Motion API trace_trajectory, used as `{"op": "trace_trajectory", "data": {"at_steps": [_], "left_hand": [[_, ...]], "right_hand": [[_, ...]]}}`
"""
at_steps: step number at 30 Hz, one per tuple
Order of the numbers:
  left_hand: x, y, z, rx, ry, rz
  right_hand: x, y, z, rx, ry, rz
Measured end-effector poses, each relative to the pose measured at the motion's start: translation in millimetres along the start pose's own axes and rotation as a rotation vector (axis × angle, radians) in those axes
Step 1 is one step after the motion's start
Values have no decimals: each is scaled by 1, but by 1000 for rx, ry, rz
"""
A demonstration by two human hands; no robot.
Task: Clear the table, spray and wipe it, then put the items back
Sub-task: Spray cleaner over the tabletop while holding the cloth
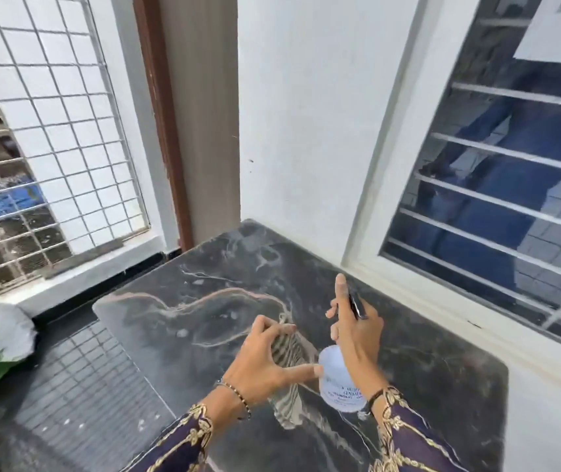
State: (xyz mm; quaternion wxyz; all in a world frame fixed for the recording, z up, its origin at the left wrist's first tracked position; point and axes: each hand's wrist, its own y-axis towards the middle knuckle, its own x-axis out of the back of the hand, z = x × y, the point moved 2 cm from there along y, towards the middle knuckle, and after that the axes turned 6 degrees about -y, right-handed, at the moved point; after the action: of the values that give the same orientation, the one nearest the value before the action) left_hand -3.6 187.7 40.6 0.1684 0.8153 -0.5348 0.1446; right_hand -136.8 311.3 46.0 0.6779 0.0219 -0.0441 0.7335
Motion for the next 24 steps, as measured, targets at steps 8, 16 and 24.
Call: {"op": "trace_trajectory", "data": {"at_steps": [8, 16, 24], "left_hand": [[88, 68, 46, 120, 47, -192], [120, 80, 74, 166, 2, -351], [138, 51, 91, 206, 25, -428]], "right_hand": [[-103, 107, -38, -112, -347, 24], [-141, 147, -44, -82, -532, 52], [-140, 153, -49, -111, -558, 35]]}}
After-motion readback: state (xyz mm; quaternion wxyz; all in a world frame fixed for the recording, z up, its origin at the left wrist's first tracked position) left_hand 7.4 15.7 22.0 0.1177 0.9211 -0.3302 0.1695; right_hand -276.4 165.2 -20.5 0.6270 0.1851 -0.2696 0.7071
